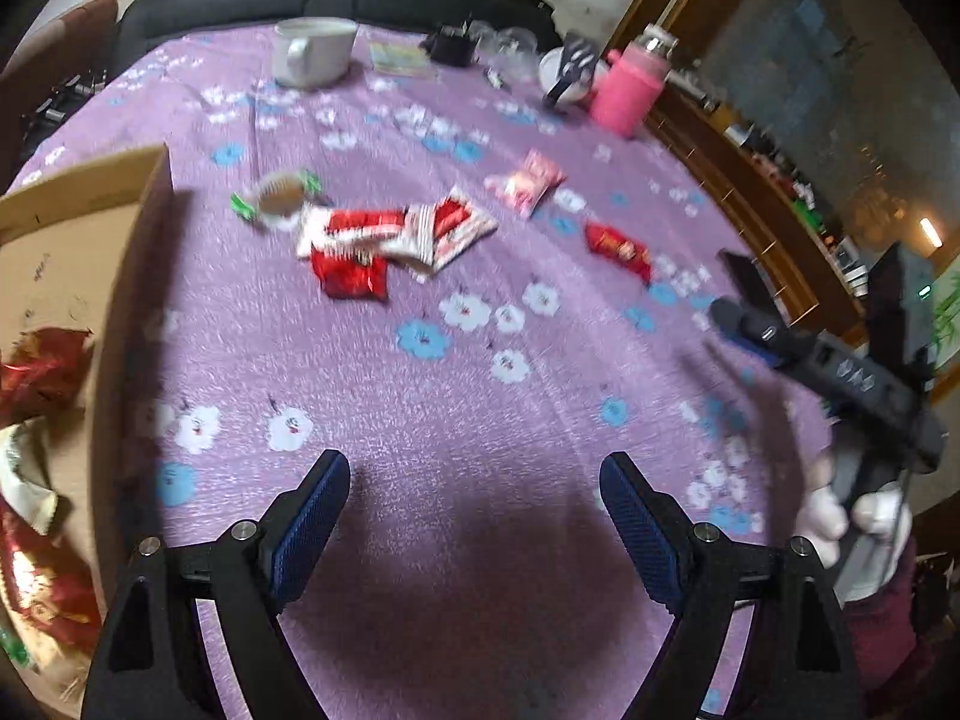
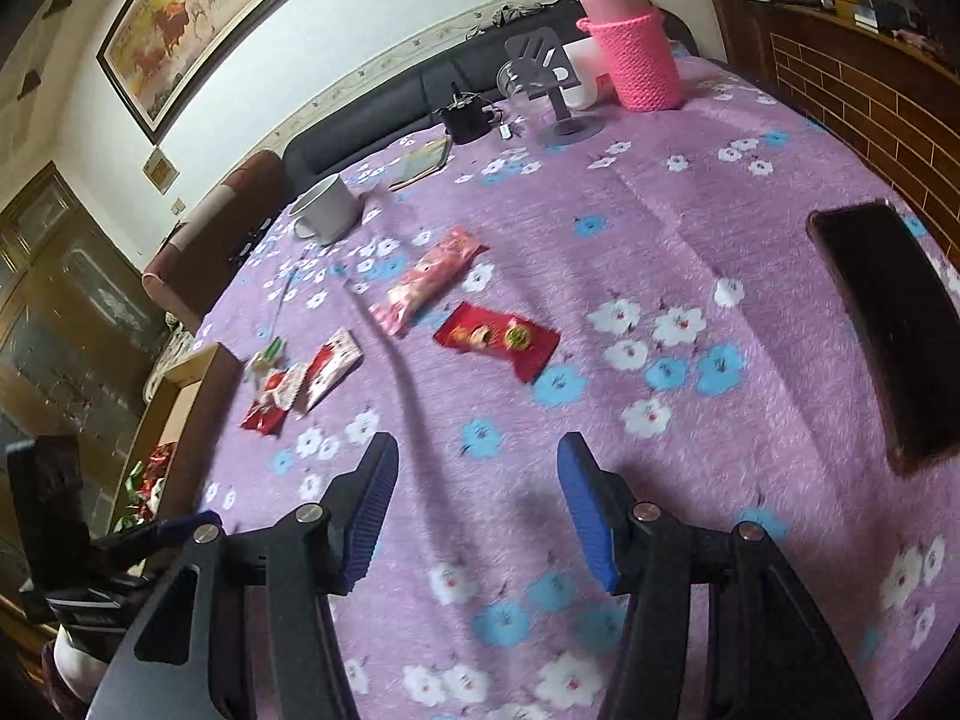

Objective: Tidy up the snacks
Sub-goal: 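Move both tools back over the pile, right tool to the red packet, then grasp the red packet with the right tool while the left tool grasps a white-red packet, then carry both packets over the cardboard box and open both tools, then move both tools back over the table, right tool to the pink bar, then grasp the pink bar with the right tool while the left tool grasps the white-red stick packet, then carry both snacks into the cardboard box and open both tools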

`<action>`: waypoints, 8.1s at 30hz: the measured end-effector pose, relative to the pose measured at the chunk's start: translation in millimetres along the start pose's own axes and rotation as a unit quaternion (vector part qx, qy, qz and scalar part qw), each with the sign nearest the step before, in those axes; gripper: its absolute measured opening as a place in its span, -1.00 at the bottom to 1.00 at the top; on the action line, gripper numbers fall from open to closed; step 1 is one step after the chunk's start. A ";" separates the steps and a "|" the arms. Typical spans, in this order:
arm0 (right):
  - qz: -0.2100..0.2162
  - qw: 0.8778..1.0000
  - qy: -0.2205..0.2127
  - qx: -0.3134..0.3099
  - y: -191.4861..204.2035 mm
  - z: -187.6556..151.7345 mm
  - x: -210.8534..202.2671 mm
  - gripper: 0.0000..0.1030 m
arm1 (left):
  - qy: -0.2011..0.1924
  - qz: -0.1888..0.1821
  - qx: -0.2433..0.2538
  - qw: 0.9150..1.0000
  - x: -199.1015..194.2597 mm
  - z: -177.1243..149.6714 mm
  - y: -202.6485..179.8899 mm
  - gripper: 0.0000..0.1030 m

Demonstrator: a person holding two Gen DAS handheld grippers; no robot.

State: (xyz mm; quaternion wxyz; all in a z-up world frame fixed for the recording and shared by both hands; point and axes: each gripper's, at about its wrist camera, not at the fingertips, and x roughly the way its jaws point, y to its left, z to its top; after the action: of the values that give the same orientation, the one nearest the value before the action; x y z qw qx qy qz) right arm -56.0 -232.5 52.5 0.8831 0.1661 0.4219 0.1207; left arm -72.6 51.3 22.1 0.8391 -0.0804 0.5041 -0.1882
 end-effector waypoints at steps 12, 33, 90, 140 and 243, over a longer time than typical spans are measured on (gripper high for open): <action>-0.030 0.999 0.006 -0.027 0.9 61.0 64.5 0.05 | -0.009 0.004 0.002 1.000 8.3 -9.3 -8.3 0.99; -0.051 0.995 0.026 -0.085 13.7 45.2 79.5 -0.63 | -0.020 0.063 0.089 0.994 9.2 68.4 -2.6 0.61; -0.014 0.998 -0.011 -0.058 9.0 49.1 62.0 -0.64 | -0.061 -0.014 0.150 0.987 11.2 43.0 -82.5 -0.58; 0.106 0.963 0.098 -0.226 331.6 4.7 152.0 -0.22 | -0.089 0.061 -0.158 0.981 -97.0 43.9 249.8 0.18; 0.036 0.999 -0.028 -0.025 50.3 40.5 62.7 -0.58 | -0.151 0.066 -0.027 0.986 -95.4 20.7 43.1 -0.37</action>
State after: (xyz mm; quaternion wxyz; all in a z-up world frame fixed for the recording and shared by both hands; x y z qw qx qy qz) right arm 10.7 -172.1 52.1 0.8934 0.1627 0.3876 0.1582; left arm -84.4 127.5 95.8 0.9138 -0.0967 0.3803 -0.1046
